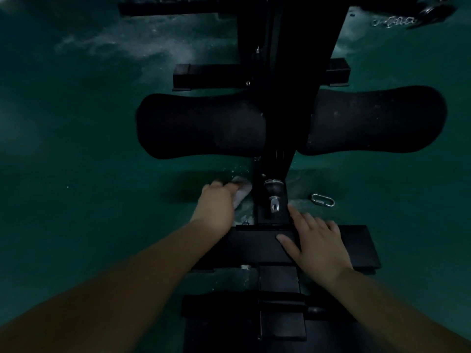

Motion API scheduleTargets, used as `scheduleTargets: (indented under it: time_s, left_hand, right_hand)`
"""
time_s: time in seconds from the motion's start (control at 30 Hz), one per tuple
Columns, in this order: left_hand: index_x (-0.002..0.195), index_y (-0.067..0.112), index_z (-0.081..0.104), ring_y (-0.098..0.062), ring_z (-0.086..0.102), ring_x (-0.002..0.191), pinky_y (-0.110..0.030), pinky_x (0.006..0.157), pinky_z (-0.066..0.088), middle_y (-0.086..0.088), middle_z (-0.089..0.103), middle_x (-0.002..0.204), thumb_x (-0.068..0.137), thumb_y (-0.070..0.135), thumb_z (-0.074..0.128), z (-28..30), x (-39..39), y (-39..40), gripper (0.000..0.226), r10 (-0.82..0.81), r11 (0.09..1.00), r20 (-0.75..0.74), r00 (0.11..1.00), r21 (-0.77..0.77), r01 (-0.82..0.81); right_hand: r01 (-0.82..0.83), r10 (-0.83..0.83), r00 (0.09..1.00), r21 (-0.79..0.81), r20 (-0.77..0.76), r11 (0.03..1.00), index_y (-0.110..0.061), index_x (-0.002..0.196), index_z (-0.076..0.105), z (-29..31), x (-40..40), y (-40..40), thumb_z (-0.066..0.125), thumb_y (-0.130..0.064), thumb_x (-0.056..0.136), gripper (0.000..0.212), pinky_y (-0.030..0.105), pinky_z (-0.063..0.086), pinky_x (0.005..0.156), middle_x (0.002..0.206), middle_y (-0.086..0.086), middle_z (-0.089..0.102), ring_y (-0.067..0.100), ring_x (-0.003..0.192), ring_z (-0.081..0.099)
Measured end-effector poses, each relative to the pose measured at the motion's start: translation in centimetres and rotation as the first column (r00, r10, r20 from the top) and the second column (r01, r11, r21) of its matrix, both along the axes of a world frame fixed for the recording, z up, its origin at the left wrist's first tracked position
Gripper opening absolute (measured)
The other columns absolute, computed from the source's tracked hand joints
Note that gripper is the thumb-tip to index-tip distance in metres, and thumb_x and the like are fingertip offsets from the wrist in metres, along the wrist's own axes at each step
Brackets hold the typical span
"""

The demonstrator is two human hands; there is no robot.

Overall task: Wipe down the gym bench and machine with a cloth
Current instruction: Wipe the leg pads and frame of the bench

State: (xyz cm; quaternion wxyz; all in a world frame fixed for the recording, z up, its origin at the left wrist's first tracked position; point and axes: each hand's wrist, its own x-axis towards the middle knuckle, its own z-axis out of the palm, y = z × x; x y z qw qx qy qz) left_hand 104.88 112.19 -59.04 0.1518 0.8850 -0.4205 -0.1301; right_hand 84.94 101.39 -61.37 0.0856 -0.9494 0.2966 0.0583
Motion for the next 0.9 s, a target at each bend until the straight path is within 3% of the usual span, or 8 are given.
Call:
scheduleTargets:
  time_s: [0.1, 0.17, 0.27, 0.33, 0.53, 0.67, 0.77, 0.9]
  left_hand:
    - [0.117, 0.009, 0.061, -0.023, 0.055, 0.093, -0.015, 0.070, 0.035, -0.011, 0.057, 0.106, 0.093, 0.007, 0.048, 1.1, -0.9, -1.2, 0.028, 0.197, 0.925, -0.271, 0.942, -0.267, -0.270]
    - [0.128, 0.011, 0.056, -0.022, 0.055, 0.102, -0.015, 0.079, 0.038, -0.008, 0.057, 0.118, 0.091, 0.005, 0.050, 1.6, -0.6, -3.2, 0.037, 0.253, 0.866, -0.431, 0.866, -0.298, -0.401]
    - [0.142, 0.005, 0.037, -0.027, 0.036, 0.135, -0.026, 0.108, 0.025, -0.017, 0.037, 0.148, 0.095, 0.003, 0.045, 2.0, -0.9, -5.2, 0.048, 0.134, 0.968, -0.372, 0.918, -0.150, -0.202]
    - [0.142, 0.002, 0.035, -0.028, 0.029, 0.138, -0.025, 0.108, 0.015, -0.017, 0.032, 0.151, 0.098, 0.003, 0.041, 1.9, -1.2, -5.0, 0.045, 0.023, 0.998, -0.234, 0.972, -0.054, -0.037]
    - [0.134, 0.017, 0.053, -0.024, 0.046, 0.121, -0.021, 0.097, 0.035, -0.011, 0.044, 0.139, 0.093, 0.002, 0.048, 2.0, -1.2, -0.4, 0.043, -0.147, 0.988, -0.209, 0.967, 0.016, 0.153]
    - [0.106, 0.020, 0.058, -0.009, 0.054, 0.088, -0.004, 0.066, 0.038, 0.003, 0.055, 0.105, 0.089, 0.012, 0.061, 2.8, -4.9, 1.8, 0.019, 0.039, 0.963, -0.362, 0.931, -0.234, -0.132]
    - [0.103, 0.018, 0.054, -0.013, 0.061, 0.078, -0.021, 0.061, 0.048, 0.004, 0.060, 0.094, 0.084, 0.025, 0.070, 2.8, -8.0, 1.2, 0.025, 0.223, 0.900, -0.619, 0.753, -0.166, -0.403]
    - [0.116, 0.011, 0.062, -0.025, 0.067, 0.094, -0.041, 0.085, 0.055, -0.011, 0.069, 0.104, 0.078, 0.039, 0.067, 2.8, -10.7, 0.2, 0.046, 0.187, 0.877, -0.819, 0.543, -0.110, -0.469]
  right_hand:
    - [0.015, -0.014, 0.999, -0.027, 0.038, 1.000, -0.021, 0.151, 0.018, -0.4, -0.1, 0.1, -0.001, -0.069, 0.082, 0.087, 0.037, 0.033, 0.100, 0.127, -0.006, 0.054, 0.018, 0.116, 0.052]
    - [0.019, -0.018, 0.999, -0.030, 0.043, 0.999, -0.020, 0.151, 0.020, -0.5, 0.0, 0.1, 0.000, -0.069, 0.082, 0.087, 0.038, 0.033, 0.100, 0.125, -0.005, 0.056, 0.018, 0.114, 0.053]
    - [0.004, -0.004, 1.000, -0.007, 0.014, 1.000, -0.023, 0.152, 0.010, -0.2, 0.1, 0.1, -0.007, -0.070, 0.078, 0.089, 0.035, 0.027, 0.104, 0.134, -0.007, 0.048, 0.016, 0.123, 0.045]
    - [0.000, 0.000, 1.000, -0.008, 0.000, 1.000, -0.024, 0.152, 0.007, 0.0, 0.1, -0.1, -0.008, -0.069, 0.077, 0.089, 0.035, 0.026, 0.105, 0.136, -0.008, 0.046, 0.015, 0.125, 0.043]
    - [-0.002, 0.002, 1.000, -0.012, 0.019, 1.000, -0.023, 0.152, 0.013, 0.1, -0.1, 0.0, -0.002, -0.069, 0.079, 0.088, 0.035, 0.028, 0.102, 0.129, -0.008, 0.050, 0.015, 0.119, 0.047]
    - [0.013, -0.023, 0.996, 0.114, 0.082, 0.993, -0.028, 0.150, 0.021, 0.1, 0.0, -0.6, 0.017, -0.073, 0.082, 0.081, 0.033, 0.025, 0.102, 0.135, -0.008, 0.045, 0.015, 0.126, 0.042]
    - [0.074, -0.264, 0.882, 0.440, 0.391, 0.895, -0.021, 0.134, 0.054, 0.7, 0.2, -0.4, 0.051, -0.047, 0.093, 0.049, 0.029, 0.032, 0.106, 0.130, -0.001, 0.049, 0.017, 0.123, 0.046]
    - [-0.001, -0.421, 0.782, 0.677, 0.460, 0.736, -0.013, 0.125, 0.061, 2.5, 1.1, 1.6, 0.051, -0.028, 0.096, 0.034, 0.002, 0.029, 0.091, 0.122, 0.004, 0.054, 0.009, 0.112, 0.049]
